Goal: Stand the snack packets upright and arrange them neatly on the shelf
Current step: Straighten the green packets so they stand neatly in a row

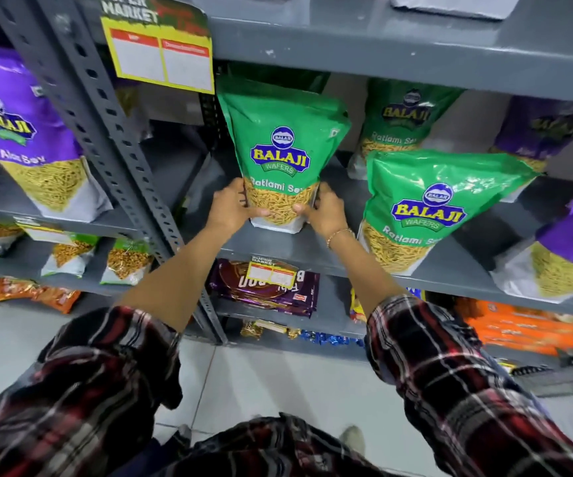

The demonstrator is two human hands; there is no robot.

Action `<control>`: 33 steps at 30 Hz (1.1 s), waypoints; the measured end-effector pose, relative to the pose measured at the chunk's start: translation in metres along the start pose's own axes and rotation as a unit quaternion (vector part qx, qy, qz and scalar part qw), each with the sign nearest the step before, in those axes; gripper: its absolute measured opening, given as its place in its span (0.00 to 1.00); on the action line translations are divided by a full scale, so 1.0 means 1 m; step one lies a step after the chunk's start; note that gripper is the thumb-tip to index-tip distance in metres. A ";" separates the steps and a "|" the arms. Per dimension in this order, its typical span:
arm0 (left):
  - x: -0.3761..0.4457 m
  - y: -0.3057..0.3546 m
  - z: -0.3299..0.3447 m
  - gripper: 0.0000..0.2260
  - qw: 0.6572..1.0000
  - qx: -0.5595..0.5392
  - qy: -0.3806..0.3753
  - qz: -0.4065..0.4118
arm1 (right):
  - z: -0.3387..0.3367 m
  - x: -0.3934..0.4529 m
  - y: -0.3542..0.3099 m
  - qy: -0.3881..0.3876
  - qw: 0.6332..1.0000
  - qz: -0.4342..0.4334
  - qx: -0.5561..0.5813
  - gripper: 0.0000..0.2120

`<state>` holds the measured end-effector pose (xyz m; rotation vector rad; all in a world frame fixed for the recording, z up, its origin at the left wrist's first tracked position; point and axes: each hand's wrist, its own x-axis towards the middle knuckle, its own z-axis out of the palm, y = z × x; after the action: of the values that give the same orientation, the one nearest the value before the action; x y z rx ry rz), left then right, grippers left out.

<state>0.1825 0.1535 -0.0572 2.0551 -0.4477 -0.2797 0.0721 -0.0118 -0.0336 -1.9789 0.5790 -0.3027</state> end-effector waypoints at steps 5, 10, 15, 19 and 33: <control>-0.031 -0.008 -0.004 0.29 0.999 -0.001 0.034 0.030 | 0.009 -0.020 0.010 -0.014 1.000 -0.008 0.013 0.21; -0.057 -0.013 -0.009 0.29 0.998 -0.008 0.059 0.037 | 0.016 -0.039 0.013 -0.021 0.999 -0.016 0.021 0.21; -0.071 -0.013 -0.012 0.30 0.998 -0.007 0.055 0.043 | 0.020 -0.056 0.009 -0.013 0.999 -0.013 0.031 0.21; -0.076 -0.013 -0.013 0.30 0.998 -0.010 0.048 0.051 | 0.020 -0.065 0.003 -0.013 0.999 -0.004 0.034 0.20; -0.058 -0.017 -0.011 0.47 0.994 -0.049 -0.092 0.023 | -0.060 -0.092 -0.160 0.167 0.890 -0.173 -0.388 0.15</control>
<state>0.1371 0.1946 -0.0658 1.9287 -0.5818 -0.4582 0.0098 0.0501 0.1394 -2.8466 0.6148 -0.7323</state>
